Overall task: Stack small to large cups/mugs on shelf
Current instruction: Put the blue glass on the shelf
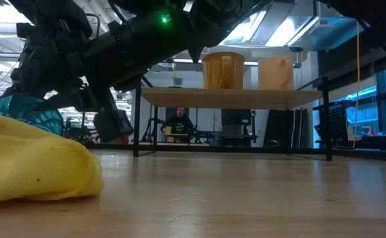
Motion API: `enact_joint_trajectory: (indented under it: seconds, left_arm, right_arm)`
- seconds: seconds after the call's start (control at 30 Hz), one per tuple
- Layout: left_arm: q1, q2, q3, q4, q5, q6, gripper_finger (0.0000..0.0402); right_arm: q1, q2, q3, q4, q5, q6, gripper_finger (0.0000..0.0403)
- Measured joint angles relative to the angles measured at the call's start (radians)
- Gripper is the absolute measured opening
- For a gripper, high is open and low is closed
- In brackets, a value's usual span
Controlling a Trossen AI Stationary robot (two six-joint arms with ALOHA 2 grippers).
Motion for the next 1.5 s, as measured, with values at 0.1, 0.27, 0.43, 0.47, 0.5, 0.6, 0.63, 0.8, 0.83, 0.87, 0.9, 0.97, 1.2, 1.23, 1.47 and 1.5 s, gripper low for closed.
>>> enact_joint_trajectory:
  seconds: [0.1,0.27,0.43,0.47,0.5,0.6,0.63,0.8,0.83,0.87,0.9,0.97,1.2,1.23,1.47,1.5]
  left_arm:
    - [0.000,0.000,0.000,0.000,0.009,0.001,0.0154]
    - [0.000,0.000,0.000,0.002,0.013,0.003,0.0154]
    - [0.000,0.000,0.000,0.009,0.015,0.005,0.0154]
    - [0.000,0.000,0.000,0.009,0.016,0.005,0.0154]
    - [0.000,0.000,0.000,0.011,0.016,0.005,0.0154]
    - [0.000,0.000,0.000,0.021,0.016,0.005,0.0154]
    - [0.000,0.000,0.000,0.020,0.016,0.005,0.0154]
    - [0.000,0.000,0.000,0.021,0.016,0.005,0.0154]
    - [0.000,0.000,0.000,0.021,0.016,0.005,0.0154]
    - [0.000,0.000,0.000,0.021,0.016,0.005,0.0154]
    - [0.000,0.000,0.000,0.021,0.016,0.005,0.0154]
    - [0.000,0.000,0.000,0.021,0.016,0.005,0.0154]
    - [0.000,0.000,0.001,0.020,0.016,0.019,0.0154]
    - [0.000,0.000,0.000,0.020,0.016,0.025,0.0154]
    - [0.000,0.000,0.001,0.021,0.015,0.029,0.0154]
    - [0.000,0.000,0.001,0.021,0.011,0.030,0.0154]
  right_arm:
    - [-0.006,0.000,0.000,-0.010,0.021,0.001,0.0118]
    - [-0.020,0.000,0.000,-0.002,0.037,-0.001,0.0118]
    - [-0.025,0.000,0.000,0.031,0.037,-0.007,0.0118]
    - [-0.024,0.000,0.000,0.031,0.036,-0.007,0.0118]
    - [-0.024,0.000,0.000,0.030,0.033,-0.007,0.0118]
    - [-0.023,0.000,0.000,0.029,0.031,-0.007,0.0118]
    - [-0.024,0.000,0.000,0.025,0.030,-0.007,0.0118]
    - [-0.035,0.000,0.000,0.010,0.058,-0.010,0.0118]
    - [-0.038,0.000,0.000,0.002,0.072,-0.010,0.0118]
    - [-0.040,0.000,0.000,-0.006,0.080,-0.010,0.0118]
    - [-0.043,0.000,0.000,-0.008,0.087,-0.013,0.0118]
    - [-0.050,0.000,0.000,-0.007,0.097,-0.030,0.0118]
    - [-0.063,0.000,0.000,-0.012,0.099,-0.035,0.0115]
    - [-0.063,0.000,0.000,-0.017,0.099,-0.036,0.0110]
    - [-0.063,-0.001,0.000,-0.035,0.103,-0.043,0.0042]
    - [-0.062,-0.001,0.000,-0.034,0.112,-0.054,0.0030]
